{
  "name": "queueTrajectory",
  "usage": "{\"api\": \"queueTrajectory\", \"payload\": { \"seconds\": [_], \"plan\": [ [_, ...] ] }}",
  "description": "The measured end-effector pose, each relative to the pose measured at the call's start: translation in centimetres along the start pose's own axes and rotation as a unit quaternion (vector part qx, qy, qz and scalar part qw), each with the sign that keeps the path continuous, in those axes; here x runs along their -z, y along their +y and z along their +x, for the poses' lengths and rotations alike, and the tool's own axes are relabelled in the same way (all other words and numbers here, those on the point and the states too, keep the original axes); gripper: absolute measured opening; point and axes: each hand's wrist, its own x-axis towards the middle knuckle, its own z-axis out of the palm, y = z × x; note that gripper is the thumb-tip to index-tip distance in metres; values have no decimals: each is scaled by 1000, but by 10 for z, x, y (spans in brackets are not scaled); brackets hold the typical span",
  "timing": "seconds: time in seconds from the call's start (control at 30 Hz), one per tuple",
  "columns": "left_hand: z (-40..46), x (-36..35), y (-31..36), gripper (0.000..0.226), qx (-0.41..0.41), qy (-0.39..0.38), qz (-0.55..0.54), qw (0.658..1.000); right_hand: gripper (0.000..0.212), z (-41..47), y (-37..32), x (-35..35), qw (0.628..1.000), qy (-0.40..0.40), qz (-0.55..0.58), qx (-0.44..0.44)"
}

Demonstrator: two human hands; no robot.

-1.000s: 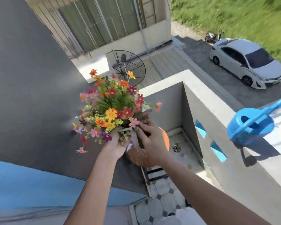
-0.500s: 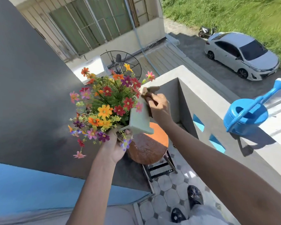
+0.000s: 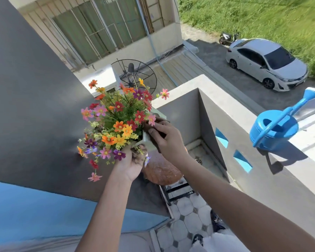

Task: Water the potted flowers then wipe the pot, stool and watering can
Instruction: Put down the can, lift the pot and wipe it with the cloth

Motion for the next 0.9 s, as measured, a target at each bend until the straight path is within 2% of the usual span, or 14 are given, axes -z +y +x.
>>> {"api": "queueTrajectory", "payload": {
  "seconds": [0.13, 0.2, 0.27, 0.3, 0.37, 0.43, 0.5, 0.73, 0.83, 0.9],
  "plan": [
    [-15, -1, 2, 26, 15, -35, 1, 999, 22, 41, -7, 0, 1000, 22, -8, 11],
    [-19, 2, 3, 29, 11, -45, 38, 998, 28, 62, -5, 4, 999, 42, -27, -13],
    [-19, 7, 5, 31, 13, -45, 54, 997, 33, 75, -2, 7, 996, 16, -72, -48],
    [-20, 9, 6, 32, 13, -44, 58, 997, 32, 77, -3, 8, 995, 5, -89, -52],
    [-19, 10, 8, 33, 2, -38, 69, 997, 23, 76, -9, 6, 997, 35, -70, -17],
    [-19, 9, 11, 33, 0, -33, 75, 997, 20, 68, -18, 0, 998, 61, -4, -7],
    [-16, 8, 19, 31, 15, -28, 61, 998, 22, 52, -21, -7, 999, 36, 23, -10],
    [-9, 9, 41, 30, -3, -35, -39, 999, 19, -24, 4, -15, 995, -24, -21, 90],
    [0, 16, 43, 28, 7, -43, -9, 999, 16, -40, 25, -10, 995, -29, -42, 80],
    [-3, 12, 38, 33, -16, -23, 9, 1000, 18, -45, 27, -11, 998, -9, -27, 50]
  ]
}}
